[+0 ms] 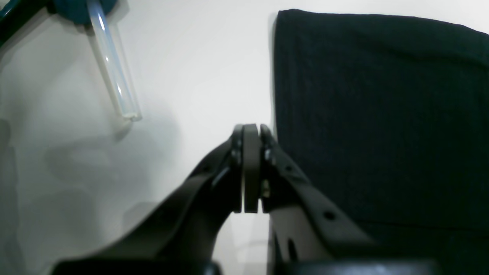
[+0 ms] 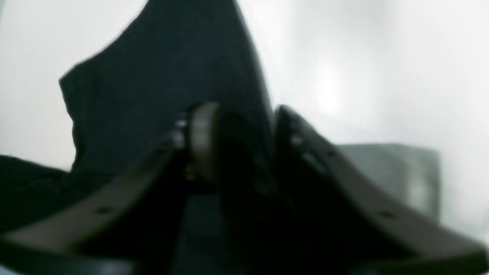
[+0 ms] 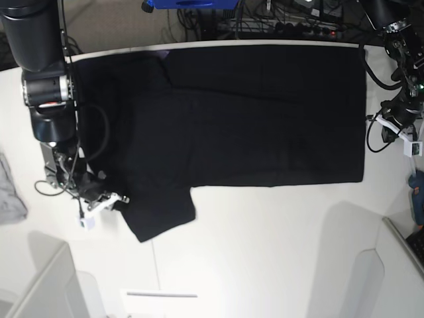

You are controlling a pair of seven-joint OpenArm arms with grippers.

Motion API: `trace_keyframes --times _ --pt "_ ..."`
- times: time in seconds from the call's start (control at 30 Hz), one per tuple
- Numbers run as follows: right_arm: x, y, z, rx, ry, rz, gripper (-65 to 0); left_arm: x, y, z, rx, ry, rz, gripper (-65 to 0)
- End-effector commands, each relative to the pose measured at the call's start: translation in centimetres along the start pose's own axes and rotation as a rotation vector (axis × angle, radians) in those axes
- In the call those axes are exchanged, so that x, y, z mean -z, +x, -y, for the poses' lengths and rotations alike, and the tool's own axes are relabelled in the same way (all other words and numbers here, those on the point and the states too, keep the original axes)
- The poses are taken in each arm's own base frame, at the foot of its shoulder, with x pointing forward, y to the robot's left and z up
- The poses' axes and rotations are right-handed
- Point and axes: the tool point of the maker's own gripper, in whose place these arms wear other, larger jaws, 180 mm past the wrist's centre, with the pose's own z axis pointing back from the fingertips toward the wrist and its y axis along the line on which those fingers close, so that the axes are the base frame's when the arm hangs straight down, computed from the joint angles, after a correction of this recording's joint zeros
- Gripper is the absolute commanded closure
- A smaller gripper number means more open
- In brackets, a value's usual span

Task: Fold the T-shirt properly
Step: 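Reach the right gripper to the hem corner and grasp it, then reach the left gripper to the other hem corner and grasp it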

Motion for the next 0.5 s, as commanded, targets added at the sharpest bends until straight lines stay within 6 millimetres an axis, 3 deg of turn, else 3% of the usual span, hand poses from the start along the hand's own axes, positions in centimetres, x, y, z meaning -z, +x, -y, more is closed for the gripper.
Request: trace_keyframes --times 0.0,0.1,0.23,0.3,0.37,0.47 --pt "-0.4 1.8 0.0 -0.016 -0.004 0.024 -8.4 -0.4 1.5 -0.8 0.008 0.014 0.043 0.0" --pt "-0.4 1.8 0.0 -0.016 -0.004 0.026 -0.3 0.2 2.3 -0.9 -0.014 0.012 0.056 -1.8" --pt "-0.4 2.0 0.0 -0.016 -0.004 0.036 0.0 1.2 2.6 -1.8 -0.044 0.016 0.047 -32.3" --pt "-0.4 2.1 0.1 -0.014 -0.009 0.038 0.0 1.6 2.9 -2.0 -0.058 0.015 0.049 -41.6" --pt "-0.4 2.1 0.5 -0.001 -0.034 0.038 0.0 2.0 3.7 -2.0 -0.075 0.011 0.062 -45.9" --pt "-0.4 2.3 0.5 -0.001 -0.039 0.045 0.0 2.8 5.0 -2.4 -0.102 0.008 0.080 -45.7"
